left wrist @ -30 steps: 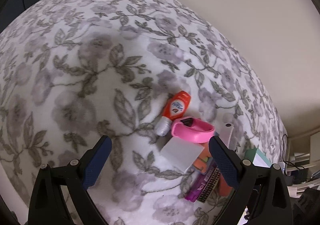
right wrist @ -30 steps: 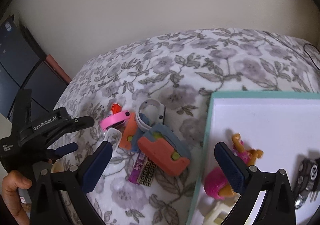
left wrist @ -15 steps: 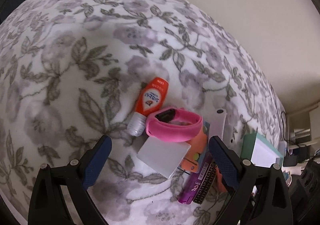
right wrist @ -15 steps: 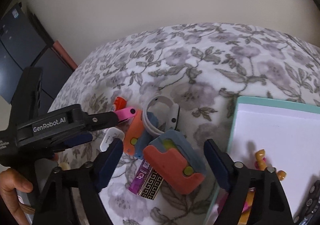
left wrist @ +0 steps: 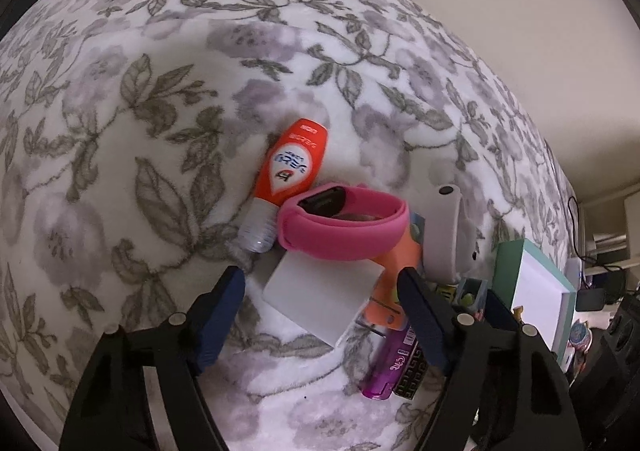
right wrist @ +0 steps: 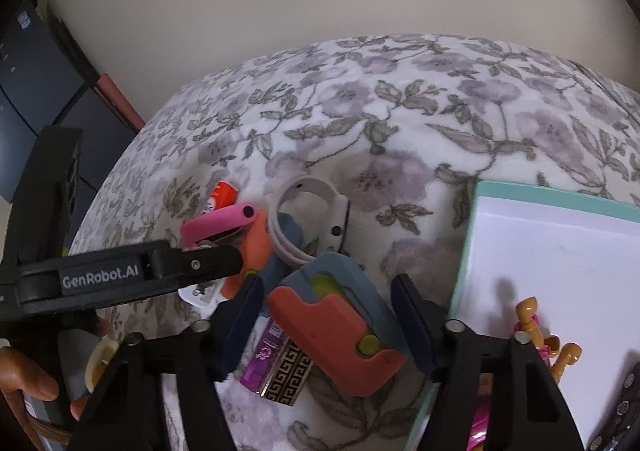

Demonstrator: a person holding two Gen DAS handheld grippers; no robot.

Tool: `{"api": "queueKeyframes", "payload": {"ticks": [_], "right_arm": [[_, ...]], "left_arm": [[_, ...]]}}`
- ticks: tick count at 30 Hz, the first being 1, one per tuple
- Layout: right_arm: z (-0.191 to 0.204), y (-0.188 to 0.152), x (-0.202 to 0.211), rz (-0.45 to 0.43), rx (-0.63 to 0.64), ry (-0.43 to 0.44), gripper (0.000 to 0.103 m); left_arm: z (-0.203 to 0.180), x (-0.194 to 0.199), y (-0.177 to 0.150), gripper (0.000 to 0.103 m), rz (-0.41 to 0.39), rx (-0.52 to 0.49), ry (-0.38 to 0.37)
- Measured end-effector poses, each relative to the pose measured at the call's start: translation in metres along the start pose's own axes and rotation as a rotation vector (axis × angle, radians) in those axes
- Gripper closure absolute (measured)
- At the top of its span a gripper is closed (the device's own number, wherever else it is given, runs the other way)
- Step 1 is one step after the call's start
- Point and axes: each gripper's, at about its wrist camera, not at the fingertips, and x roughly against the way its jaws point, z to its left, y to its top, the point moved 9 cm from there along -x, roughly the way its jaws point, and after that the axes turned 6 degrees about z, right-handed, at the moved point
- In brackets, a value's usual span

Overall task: Organize rigid objects
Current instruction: 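Grasp the coral-and-blue case with the right tool while the left tool grasps the white charger cube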

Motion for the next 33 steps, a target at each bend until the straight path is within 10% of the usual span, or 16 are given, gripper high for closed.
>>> {"api": "queueKeyframes", "payload": {"ticks": [3, 33], "right_arm": [[-0.002, -0.001, 0.002, -0.001, -0.016, 0.014, 0.040], [0.002, -0.013, 0.004, 0.029, 0.041, -0.034, 0.055]], "left_arm": [[-0.004, 0.000, 0.001, 0.039, -0.003, -0.009, -0.012], [-0.004, 0.010, -0.003, 0.039, -0.006, -0.015, -0.007]]}}
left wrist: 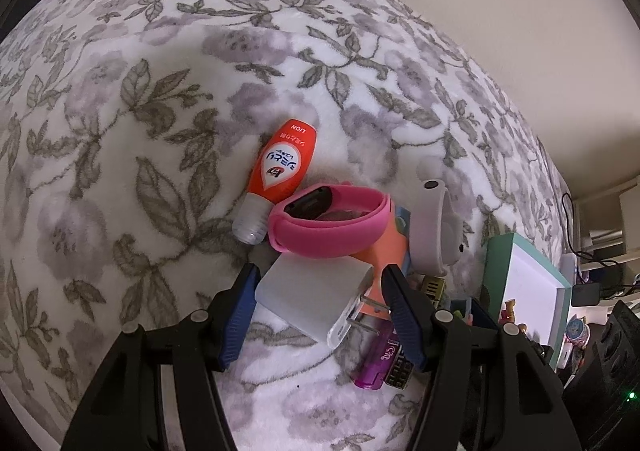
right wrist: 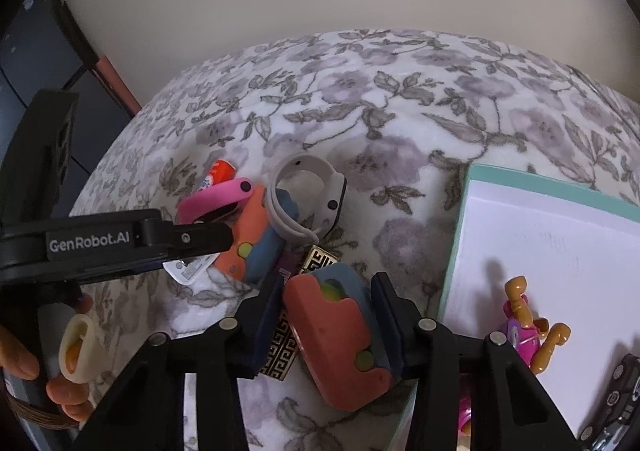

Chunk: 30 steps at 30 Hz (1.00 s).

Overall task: Organize rigid objects
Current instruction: 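Grasp the coral-and-blue case with the right tool while the left tool grasps the white charger cube, then carry the case and charger cube over the white tray with both tools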

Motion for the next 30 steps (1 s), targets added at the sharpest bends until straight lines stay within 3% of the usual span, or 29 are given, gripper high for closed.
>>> {"api": "queueKeyframes", "payload": {"ticks": [9, 30], "right_arm": [[-0.006, 0.005, 0.014, -0.027, -0.087, 0.077, 0.057], [0.001, 0.020, 0.049, -0.117, -0.099, 0.127, 0.057]], "left_arm": [[-0.005, 0.014, 0.000, 0.039, -0.021, -0.011, -0.011], [-0.017, 0.053, 0.002, 0.039, -0.115, -0.017, -0.051]]}}
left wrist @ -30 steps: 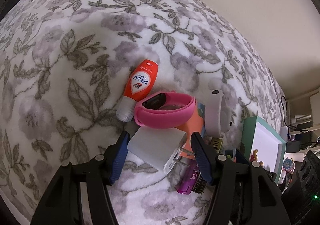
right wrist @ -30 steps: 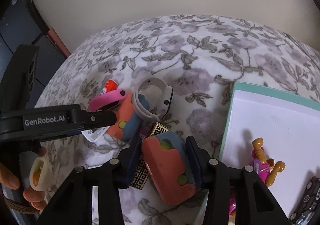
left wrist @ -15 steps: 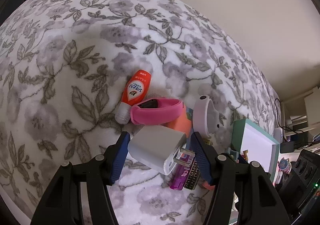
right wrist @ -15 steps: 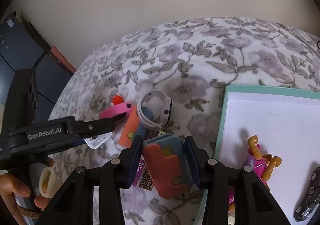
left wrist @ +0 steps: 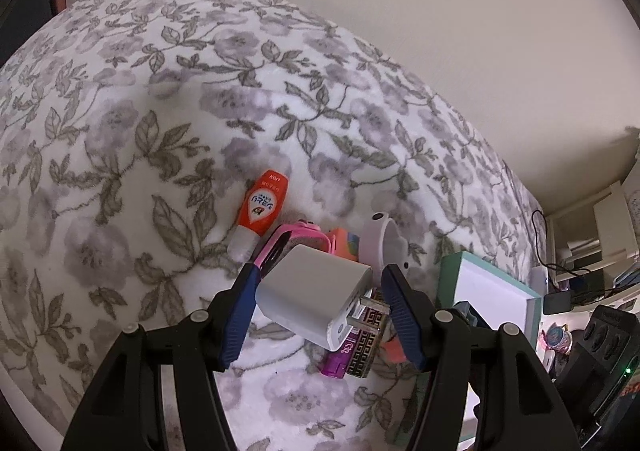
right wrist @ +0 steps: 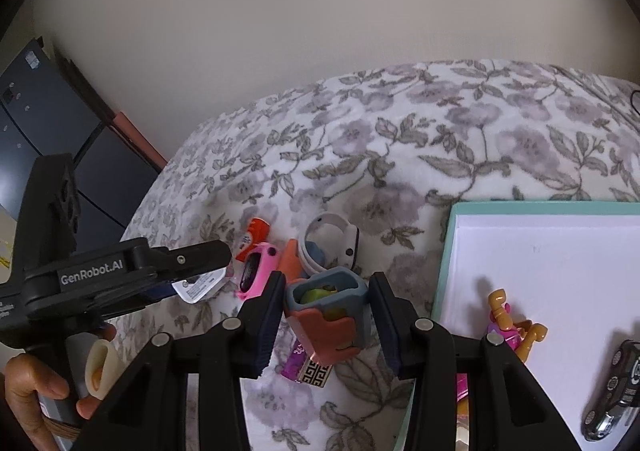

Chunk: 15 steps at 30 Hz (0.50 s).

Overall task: Organize rigid objects
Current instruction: 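Carry the case and charger cube over the white tray with both tools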

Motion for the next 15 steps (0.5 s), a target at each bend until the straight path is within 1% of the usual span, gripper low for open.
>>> {"api": "queueKeyframes", "payload": {"ticks": [8, 15], "right_arm": [[0.001, 0.004, 0.016, -0.032, -0.006, 0.006, 0.057], [-0.009, 0.010, 0.039, -0.080, -0.036, -0.026, 0.057]], "left_arm": [[-0.005, 0.012, -0.002, 0.039, -0.025, -0.009, -0.007], [-0.020, 0.023, -0.006, 0.039, -0.057, -0.046, 0.007]]}}
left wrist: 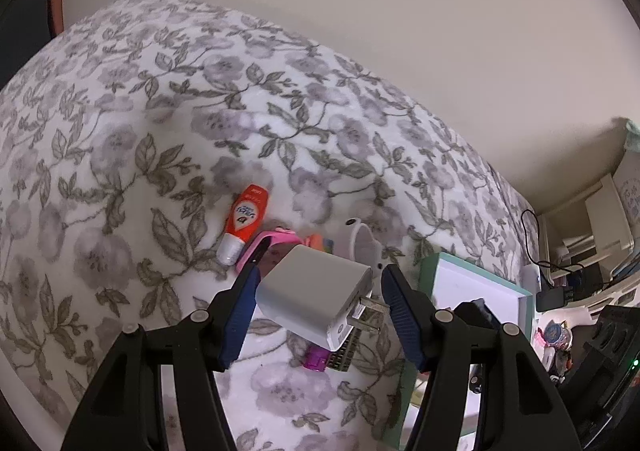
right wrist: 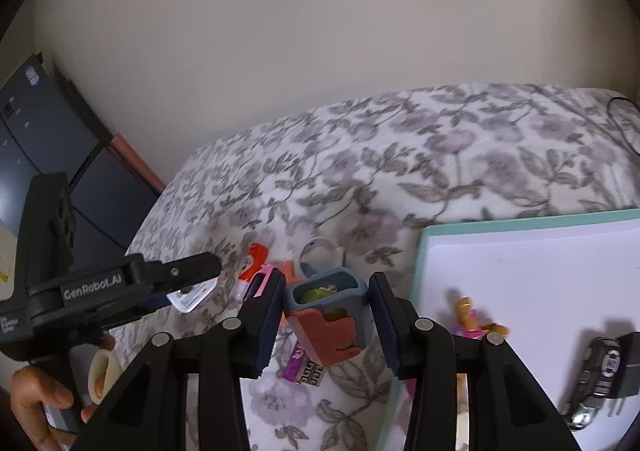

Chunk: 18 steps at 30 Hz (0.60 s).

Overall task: Organize rigid objects
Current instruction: 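Carry the case and charger cube over the white tray with both tools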

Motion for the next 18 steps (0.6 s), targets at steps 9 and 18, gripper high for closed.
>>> {"api": "queueKeyframes", "payload": {"ticks": [9, 18], "right_arm": [[-0.041, 0.007, 0.048, -0.074, -0.107, -0.108, 0.057], [-0.108, -0.004, 0.099, -0.130, -0.246, -0.286, 0.057]], "left_arm": [[-0.053, 0.005, -0.015, 0.039, -0.019, -0.113, -0.012], [-0.130, -0.006, -0.050, 0.039, -0.003, -0.303, -0.034]]}}
